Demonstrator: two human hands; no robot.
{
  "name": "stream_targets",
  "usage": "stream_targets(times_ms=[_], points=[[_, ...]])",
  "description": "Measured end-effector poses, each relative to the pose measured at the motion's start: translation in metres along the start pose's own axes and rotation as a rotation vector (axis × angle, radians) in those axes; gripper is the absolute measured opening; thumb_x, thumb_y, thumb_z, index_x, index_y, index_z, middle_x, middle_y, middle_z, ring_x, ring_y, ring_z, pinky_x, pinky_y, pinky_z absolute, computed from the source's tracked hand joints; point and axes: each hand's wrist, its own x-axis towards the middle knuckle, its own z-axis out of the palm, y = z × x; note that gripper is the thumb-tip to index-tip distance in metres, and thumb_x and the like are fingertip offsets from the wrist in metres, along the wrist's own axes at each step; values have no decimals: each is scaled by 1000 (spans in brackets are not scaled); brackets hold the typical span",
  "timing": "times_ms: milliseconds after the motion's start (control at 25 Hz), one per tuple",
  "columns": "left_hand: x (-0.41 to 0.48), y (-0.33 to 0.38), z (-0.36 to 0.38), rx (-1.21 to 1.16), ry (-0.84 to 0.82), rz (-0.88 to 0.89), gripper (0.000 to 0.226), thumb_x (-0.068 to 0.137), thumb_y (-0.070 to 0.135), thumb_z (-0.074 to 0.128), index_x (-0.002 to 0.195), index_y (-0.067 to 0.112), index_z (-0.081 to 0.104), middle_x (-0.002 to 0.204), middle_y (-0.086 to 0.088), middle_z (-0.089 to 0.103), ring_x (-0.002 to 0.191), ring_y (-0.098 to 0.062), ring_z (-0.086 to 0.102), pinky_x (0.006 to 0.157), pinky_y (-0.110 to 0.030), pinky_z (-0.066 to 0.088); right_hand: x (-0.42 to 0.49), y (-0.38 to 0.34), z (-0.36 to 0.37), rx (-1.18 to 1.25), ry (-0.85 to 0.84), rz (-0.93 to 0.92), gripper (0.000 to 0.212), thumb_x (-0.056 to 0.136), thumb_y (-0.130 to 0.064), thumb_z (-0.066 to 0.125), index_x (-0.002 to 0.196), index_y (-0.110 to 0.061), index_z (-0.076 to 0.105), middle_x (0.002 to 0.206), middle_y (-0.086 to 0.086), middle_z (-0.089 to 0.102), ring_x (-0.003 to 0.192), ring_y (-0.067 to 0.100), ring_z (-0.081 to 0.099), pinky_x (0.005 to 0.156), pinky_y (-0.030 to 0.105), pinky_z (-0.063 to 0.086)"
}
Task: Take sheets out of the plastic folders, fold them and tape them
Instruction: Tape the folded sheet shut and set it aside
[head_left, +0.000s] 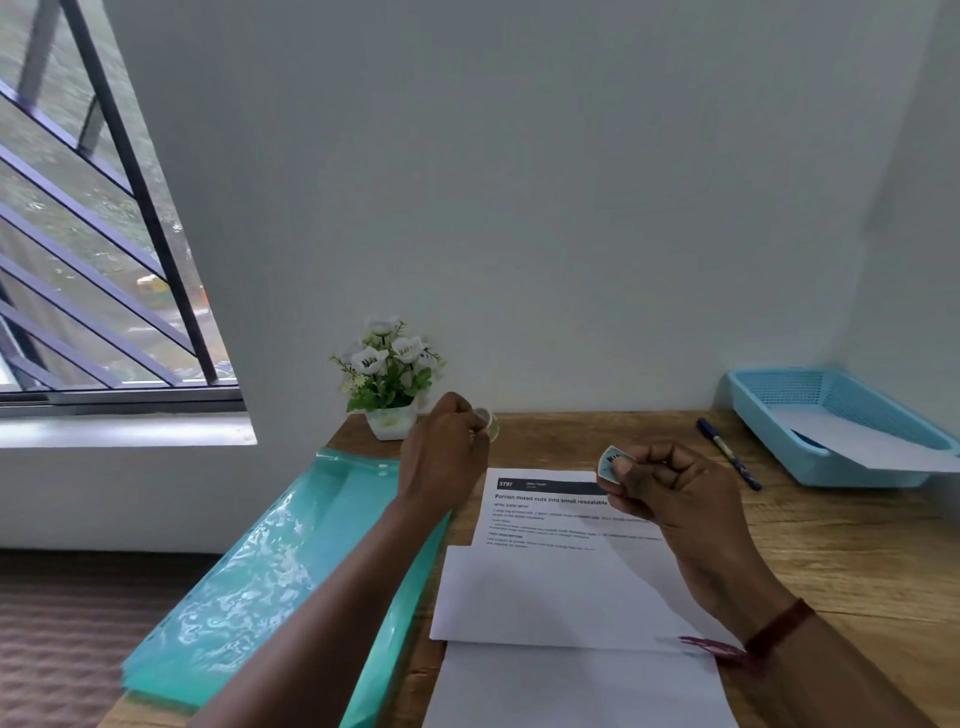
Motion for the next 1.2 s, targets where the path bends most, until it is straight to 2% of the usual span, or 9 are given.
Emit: stream_targets(times_ms=[160,280,360,480,560,680,960,1080,1200], points=[[24,-7,13,105,-42,-34,22,93,18,55,102,15,75,104,-2,62,82,-23,63,63,-27,36,5,0,-4,-85,56,-45,6,80,-5,74,83,-10,71,83,7,76,76,18,68,69,32,59],[33,-17,29,254,-102,-68,19,93,19,54,95,14,72,99,-4,63,88,-25,64,63,-31,40,9,2,-9,-176,77,-102,10,78,-5,76,80,-15,75,82,2,76,78,16,68,68,33,57],[37,-20,35,266,-137,-123,16,91,19,57,93,10,71,98,-8,65,95,-29,62,68,-36,45,12,3,-13,-210,86,-112,10,77,-6,77,80,-16,76,82,0,76,80,16,69,68,30,57],[38,-21,41,342,-235,-111,17,91,24,57,94,14,70,98,-5,64,102,-27,55,77,-39,35,18,7,-18,-271,87,-119,11,76,-7,79,81,-16,76,81,-4,76,78,14,70,69,29,59],[37,-22,44,374,-284,-116,17,92,26,55,94,14,67,97,-4,63,103,-25,53,80,-42,33,21,10,-20,-315,78,-111,11,75,-8,79,81,-17,77,80,-5,76,75,10,69,70,32,59],[33,-28,50,382,-291,-121,20,93,29,53,85,16,67,91,-2,65,99,-24,54,78,-42,31,23,12,-21,-352,57,-98,9,76,-10,79,80,-18,77,79,-5,76,72,7,67,72,34,58],[33,-25,48,347,-328,-138,22,93,28,53,87,16,69,94,-4,65,100,-24,56,89,-47,36,26,11,-24,-319,61,-98,11,76,-7,79,83,-16,77,78,-1,76,72,18,69,70,32,59],[32,-28,47,316,-352,-111,27,92,28,47,99,21,73,104,-2,66,101,-24,57,88,-48,37,25,10,-24,-311,61,-87,13,76,-6,79,82,-17,77,77,-3,76,70,14,68,66,25,59],[29,-25,39,255,-183,-70,42,89,36,44,119,23,69,116,0,67,100,-23,61,87,-45,37,26,7,-29,-316,34,-51,13,76,-5,78,85,-15,77,78,-4,77,73,10,70,62,21,58]])
